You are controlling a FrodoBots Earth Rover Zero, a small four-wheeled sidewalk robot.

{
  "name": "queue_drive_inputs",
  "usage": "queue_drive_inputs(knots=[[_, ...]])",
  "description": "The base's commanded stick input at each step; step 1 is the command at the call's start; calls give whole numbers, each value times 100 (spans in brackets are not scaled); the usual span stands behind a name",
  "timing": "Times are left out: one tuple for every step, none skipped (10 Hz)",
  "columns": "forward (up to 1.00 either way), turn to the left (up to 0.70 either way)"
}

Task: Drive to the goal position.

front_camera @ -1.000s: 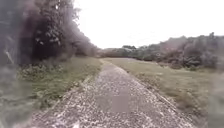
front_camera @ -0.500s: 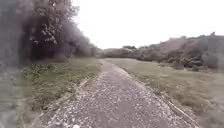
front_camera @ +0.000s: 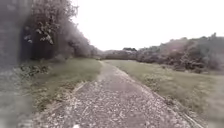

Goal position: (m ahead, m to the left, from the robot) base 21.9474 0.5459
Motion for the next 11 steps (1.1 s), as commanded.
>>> queue_drive_inputs(knots=[[85,1],[85,1],[85,1],[85,1],[85,1],[85,1],[85,1],[85,1],[85,1],[85,1],[85,1]])
